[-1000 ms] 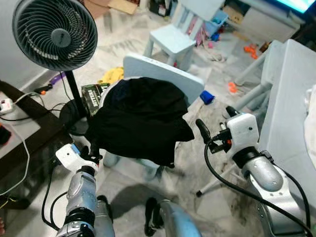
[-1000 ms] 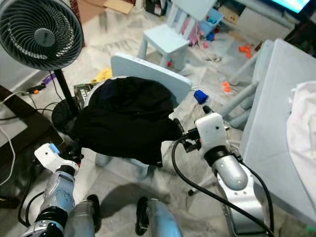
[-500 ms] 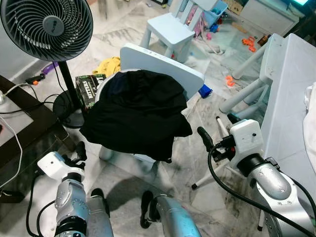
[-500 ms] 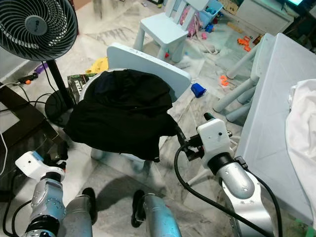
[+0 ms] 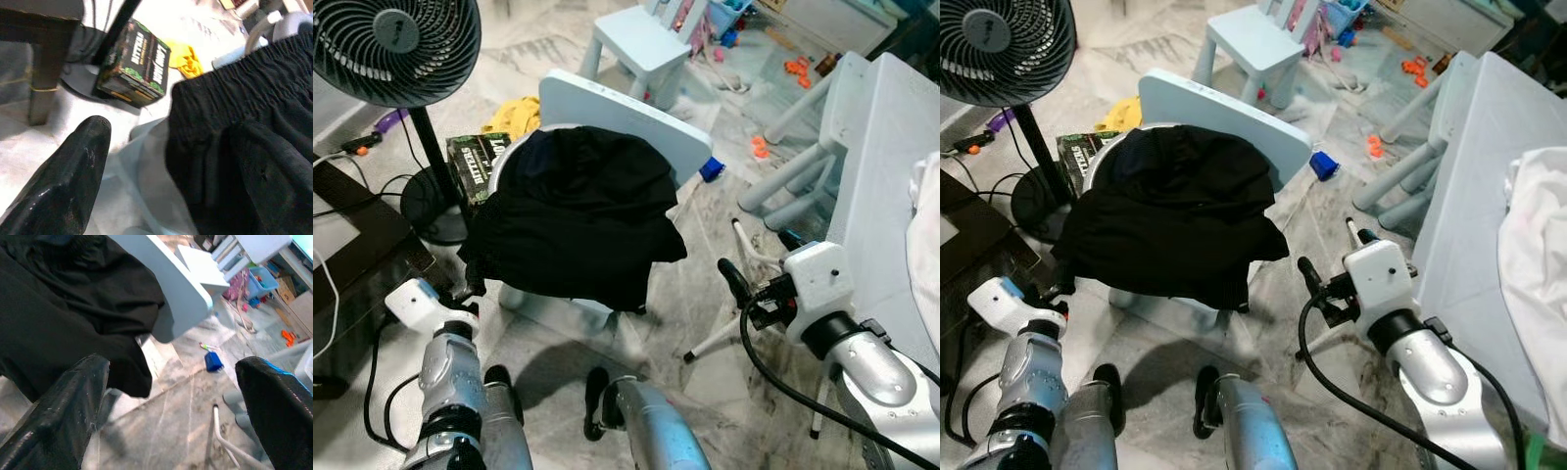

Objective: Hang hanger

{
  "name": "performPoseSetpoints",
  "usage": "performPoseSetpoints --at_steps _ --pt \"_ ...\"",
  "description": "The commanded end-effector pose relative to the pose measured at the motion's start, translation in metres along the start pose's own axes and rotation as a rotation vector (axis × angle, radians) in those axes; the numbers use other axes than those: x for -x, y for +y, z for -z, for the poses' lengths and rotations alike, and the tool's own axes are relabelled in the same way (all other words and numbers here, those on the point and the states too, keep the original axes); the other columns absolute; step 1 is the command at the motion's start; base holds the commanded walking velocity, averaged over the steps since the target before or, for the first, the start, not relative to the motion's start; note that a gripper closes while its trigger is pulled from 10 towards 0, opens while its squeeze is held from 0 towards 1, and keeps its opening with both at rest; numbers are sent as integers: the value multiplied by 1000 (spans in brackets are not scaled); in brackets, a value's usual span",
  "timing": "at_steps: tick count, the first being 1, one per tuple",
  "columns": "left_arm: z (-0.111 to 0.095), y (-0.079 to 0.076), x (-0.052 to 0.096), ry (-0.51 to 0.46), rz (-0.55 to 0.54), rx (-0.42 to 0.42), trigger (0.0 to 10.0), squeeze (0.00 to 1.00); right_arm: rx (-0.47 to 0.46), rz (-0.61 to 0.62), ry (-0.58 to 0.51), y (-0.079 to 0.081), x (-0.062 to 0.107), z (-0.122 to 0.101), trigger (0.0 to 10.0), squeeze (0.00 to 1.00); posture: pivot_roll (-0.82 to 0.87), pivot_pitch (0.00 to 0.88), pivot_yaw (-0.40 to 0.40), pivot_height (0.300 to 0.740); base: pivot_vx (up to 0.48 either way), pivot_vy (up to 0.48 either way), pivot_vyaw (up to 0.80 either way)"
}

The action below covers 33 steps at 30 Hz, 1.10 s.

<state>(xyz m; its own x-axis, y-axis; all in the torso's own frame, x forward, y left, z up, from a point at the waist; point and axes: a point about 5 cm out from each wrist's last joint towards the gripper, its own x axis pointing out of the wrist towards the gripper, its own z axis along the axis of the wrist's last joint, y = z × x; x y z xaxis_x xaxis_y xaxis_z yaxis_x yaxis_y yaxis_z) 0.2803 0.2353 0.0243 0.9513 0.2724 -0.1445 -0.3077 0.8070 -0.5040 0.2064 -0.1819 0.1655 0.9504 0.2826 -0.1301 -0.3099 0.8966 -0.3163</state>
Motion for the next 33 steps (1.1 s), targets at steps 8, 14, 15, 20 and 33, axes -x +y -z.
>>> performPoseSetpoints --at_steps 8,14,15,20,33 --pt "7 2 -1 36 -15 24 10000 0 31 19 48 -13 19 -1 10000 0 -323 396 -319 740 0 0 0" --pt "-2 -2 -9 13 6 17 9294 0 39 25 72 -15 26 1 10000 0 -327 407 -332 740 0 0 0" --pt "-3 -2 -10 10 8 14 9294 0 40 25 74 -16 27 1 10000 0 -327 407 -333 740 0 0 0" --pt "-13 -5 -17 -24 26 0 0 0 43 28 88 -17 30 1 10000 0 -326 409 -340 740 0 0 0" --pt "-27 -31 -16 -131 199 -302 0 0 13 31 62 -9 16 5 10000 0 -249 375 -302 740 0 0 0"
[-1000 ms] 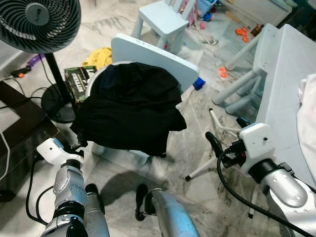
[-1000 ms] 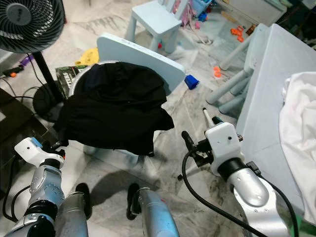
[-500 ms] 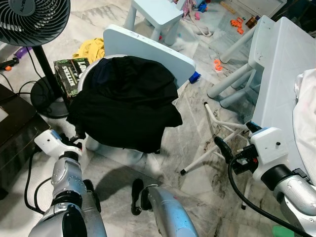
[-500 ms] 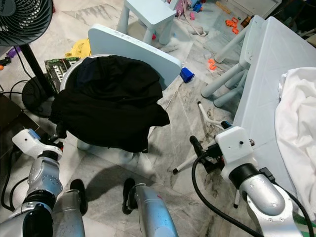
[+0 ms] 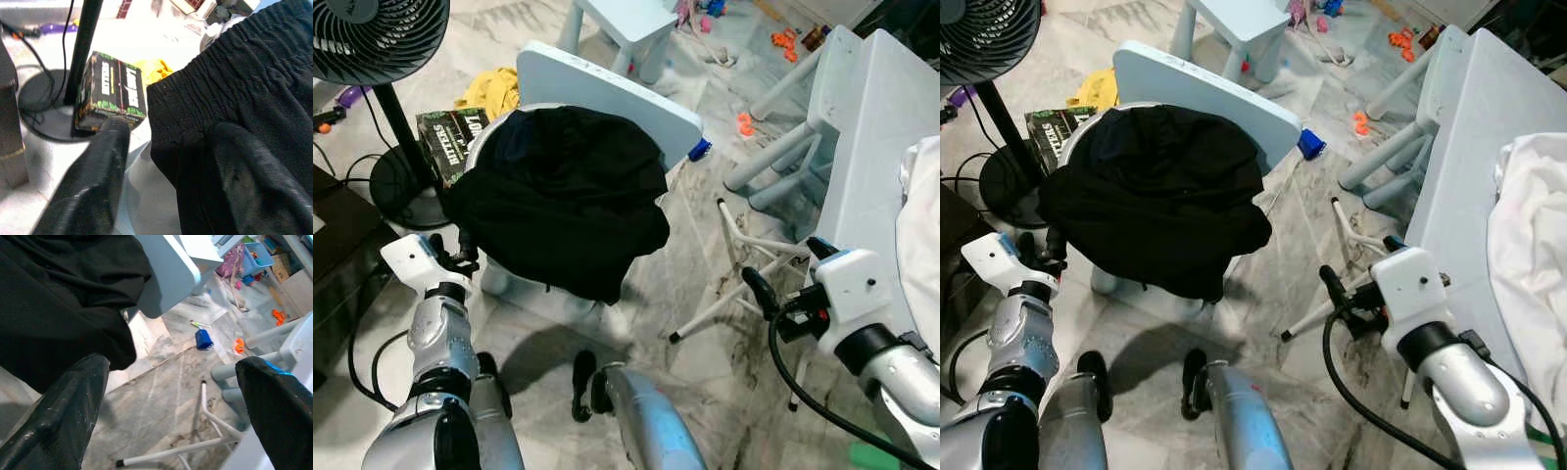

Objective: Hang hanger

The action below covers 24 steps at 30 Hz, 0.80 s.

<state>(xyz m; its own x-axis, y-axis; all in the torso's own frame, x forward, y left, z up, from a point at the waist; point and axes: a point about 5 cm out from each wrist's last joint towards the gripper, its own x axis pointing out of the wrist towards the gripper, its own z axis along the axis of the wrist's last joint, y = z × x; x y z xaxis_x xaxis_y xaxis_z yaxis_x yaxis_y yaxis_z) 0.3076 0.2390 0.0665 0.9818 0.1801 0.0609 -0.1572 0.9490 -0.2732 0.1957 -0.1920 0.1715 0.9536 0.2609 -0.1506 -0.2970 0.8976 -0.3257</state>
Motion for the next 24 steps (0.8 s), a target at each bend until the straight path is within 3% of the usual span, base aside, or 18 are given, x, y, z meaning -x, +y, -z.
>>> performPoseSetpoints --at_steps 1,12,19,21,24 --pt "7 -9 5 12 43 -46 0 0 4 16 34 -1 1 7 10000 0 -249 375 -302 740 0 0 0" --pt "-15 -23 -10 -22 186 -246 0 0 -12 39 -11 2 -17 9 10000 0 -191 327 -254 740 0 0 0" --pt "-13 -48 -14 36 426 -376 0 0 -44 57 -50 5 -27 7 10000 0 -155 301 -208 740 0 0 0" --pt "-12 -62 -15 61 546 -430 0 0 -54 70 -62 6 -30 6 10000 0 -141 294 -185 740 0 0 0" --pt "-12 -68 -17 73 594 -469 0 0 -60 80 -67 8 -31 7 10000 0 -134 293 -173 740 0 0 0"
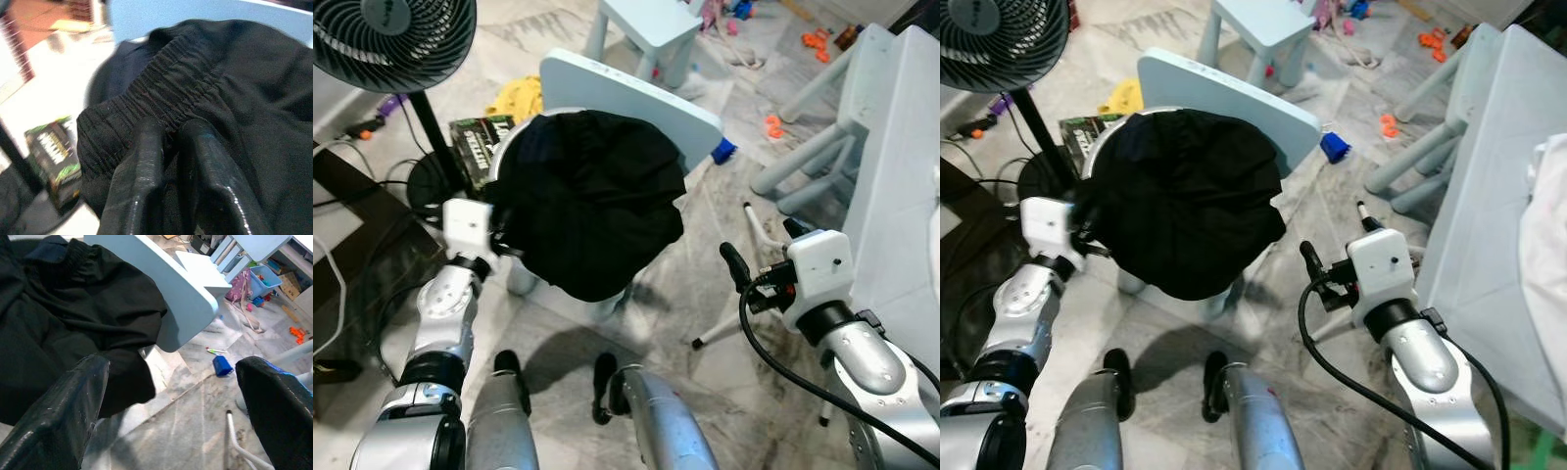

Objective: Hang hanger

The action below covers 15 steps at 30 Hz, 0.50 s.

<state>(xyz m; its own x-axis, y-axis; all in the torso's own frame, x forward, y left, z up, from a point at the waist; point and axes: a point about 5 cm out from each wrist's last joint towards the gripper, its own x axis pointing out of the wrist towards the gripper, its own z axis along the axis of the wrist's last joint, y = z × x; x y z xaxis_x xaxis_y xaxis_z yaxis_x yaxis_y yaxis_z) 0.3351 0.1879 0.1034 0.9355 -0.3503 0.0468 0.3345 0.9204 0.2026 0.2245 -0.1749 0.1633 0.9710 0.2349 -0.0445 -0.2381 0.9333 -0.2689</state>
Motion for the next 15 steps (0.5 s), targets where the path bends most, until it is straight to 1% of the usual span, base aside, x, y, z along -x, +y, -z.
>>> performPoseSetpoints --at_steps 1,4,6,9,10,11,12,13,14,15 --pt "3 -9 -2 36 75 -30 0 0 4 25 24 -1 2 7 10000 0 -124 292 -160 740 0 0 0" --pt "3 -10 -5 68 130 -47 0 0 -7 35 23 2 2 9 10000 0 -113 288 -146 740 0 0 0" --pt "7 -10 -4 104 153 -51 0 0 -11 37 19 4 0 9 10000 0 -110 284 -140 740 0 0 0" --pt "18 -12 0 188 213 -65 0 0 -14 44 11 4 -3 9 10000 0 -107 281 -135 740 0 0 0" --pt "25 -12 3 239 227 -86 0 0 -13 48 8 3 -5 9 10000 0 -105 279 -133 740 0 0 0" --pt "25 -12 3 239 227 -86 0 0 -13 48 8 3 -5 9 10000 0 -105 279 -133 740 0 0 0" --pt "29 -11 5 268 213 -102 0 0 -10 50 4 2 -7 9 10000 0 -104 277 -131 740 0 0 0" --pt "31 -9 5 281 177 -95 6745 0 -10 51 1 1 -7 9 10000 0 -104 275 -131 740 0 0 0" --pt "31 -9 5 281 177 -95 6745 0 -10 51 1 1 -7 9 10000 0 -104 275 -131 740 0 0 0" --pt "31 -6 4 285 131 -84 10000 0 -9 53 1 1 -8 9 10000 0 -103 271 -132 740 0 0 0"
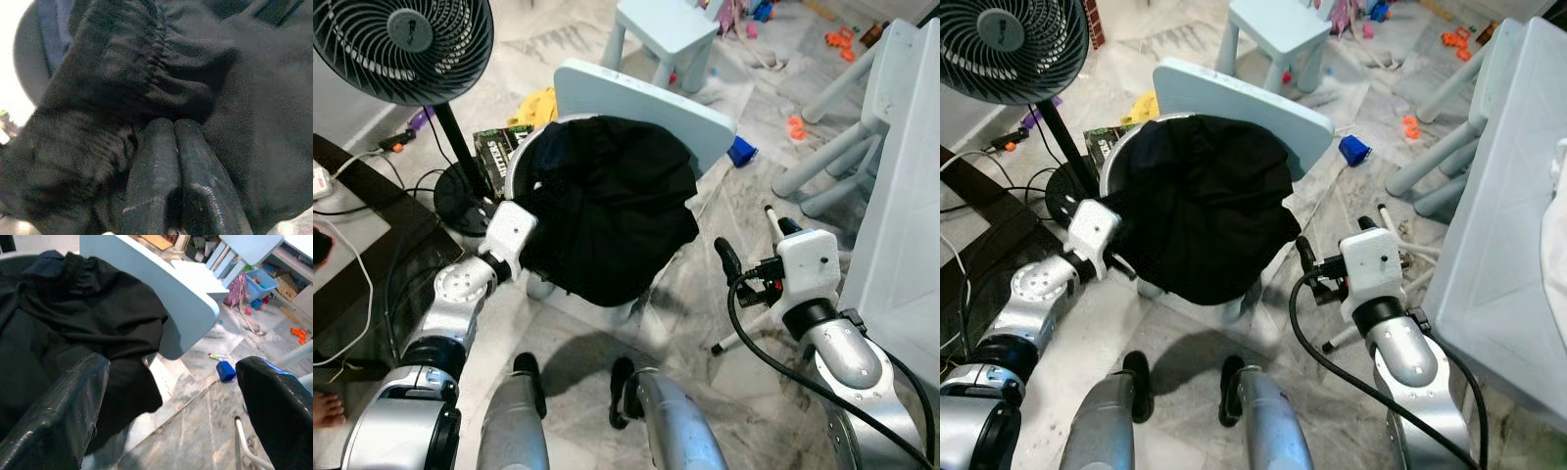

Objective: Hang hanger

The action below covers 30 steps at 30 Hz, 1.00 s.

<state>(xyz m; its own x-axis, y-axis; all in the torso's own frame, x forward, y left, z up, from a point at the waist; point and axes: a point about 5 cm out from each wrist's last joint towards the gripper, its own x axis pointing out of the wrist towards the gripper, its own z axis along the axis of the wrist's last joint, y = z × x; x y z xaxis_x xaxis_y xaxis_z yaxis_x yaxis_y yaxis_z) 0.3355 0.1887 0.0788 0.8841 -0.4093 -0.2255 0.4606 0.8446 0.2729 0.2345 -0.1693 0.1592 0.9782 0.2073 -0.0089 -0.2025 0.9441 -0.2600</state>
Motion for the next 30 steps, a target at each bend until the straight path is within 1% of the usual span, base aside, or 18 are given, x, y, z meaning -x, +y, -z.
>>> performPoseSetpoints --at_steps 1,2,4,5,6,9,10,11,12,15,18,23,24,25,26,27,28,30 --pt "7 0 1 41 -36 17 10000 0 3 17 28 -4 3 7 10000 0 -104 270 -132 740 0 0 0" --pt "10 6 1 60 -136 76 10000 0 5 19 26 -4 2 7 10000 0 -104 267 -134 740 0 0 0" --pt "12 7 2 69 -165 92 10000 0 5 19 25 -4 1 7 10000 0 -103 265 -135 740 0 0 0" --pt "11 8 2 47 -201 129 10000 1000 6 17 21 -4 0 6 10000 0 -103 261 -138 740 0 0 0" --pt "10 9 2 27 -239 151 10000 1000 7 14 16 -3 -1 6 10000 0 -103 261 -138 740 0 0 0" --pt "9 10 2 19 -255 164 10000 1000 7 13 14 -3 -2 6 10000 0 -101 259 -140 740 0 0 0" --pt "5 11 1 -8 -301 197 10000 1000 8 11 10 -3 -3 6 10000 0 -95 252 -139 740 0 0 0" --pt "5 11 1 -8 -301 197 10000 1000 8 11 10 -3 -3 6 10000 0 -95 252 -139 740 0 0 0" --pt "0 12 0 -53 -353 247 10000 1000 8 11 7 -3 -4 6 10000 0 -93 250 -139 740 0 0 0" --pt "-7 10 -1 -104 -391 286 10000 1000 5 10 1 -2 -6 5 10000 0 -89 248 -138 740 0 0 0" --pt "-9 9 -2 -110 -399 303 10000 1000 5 10 -1 -2 -6 5 10000 0 -87 245 -137 740 0 0 0" --pt "-12 11 -2 -127 -458 353 10000 1000 4 8 -5 -1 -6 5 10000 0 -85 243 -136 740 0 0 0" --pt "-11 17 1 -123 -524 398 10000 1000 5 9 -7 -2 -7 5 10000 0 -85 243 -136 740 0 0 0" --pt "-11 17 1 -123 -524 398 10000 1000 5 9 -7 -2 -7 5 10000 0 -85 243 -136 740 0 0 0" --pt "-9 23 4 -120 -566 453 10000 1000 6 9 -8 -2 -7 6 10000 0 -84 243 -135 740 0 0 0" --pt "-8 25 5 -117 -576 471 10000 1000 6 9 -8 -2 -7 6 10000 0 -84 243 -135 740 0 0 0" --pt "-6 28 7 -114 -602 520 10000 1000 7 8 -8 -2 -7 6 10000 0 -84 243 -135 740 0 0 0" --pt "-5 30 8 -120 -616 558 10000 1000 7 7 -8 -2 -7 6 10000 0 -81 242 -137 740 0 0 0"
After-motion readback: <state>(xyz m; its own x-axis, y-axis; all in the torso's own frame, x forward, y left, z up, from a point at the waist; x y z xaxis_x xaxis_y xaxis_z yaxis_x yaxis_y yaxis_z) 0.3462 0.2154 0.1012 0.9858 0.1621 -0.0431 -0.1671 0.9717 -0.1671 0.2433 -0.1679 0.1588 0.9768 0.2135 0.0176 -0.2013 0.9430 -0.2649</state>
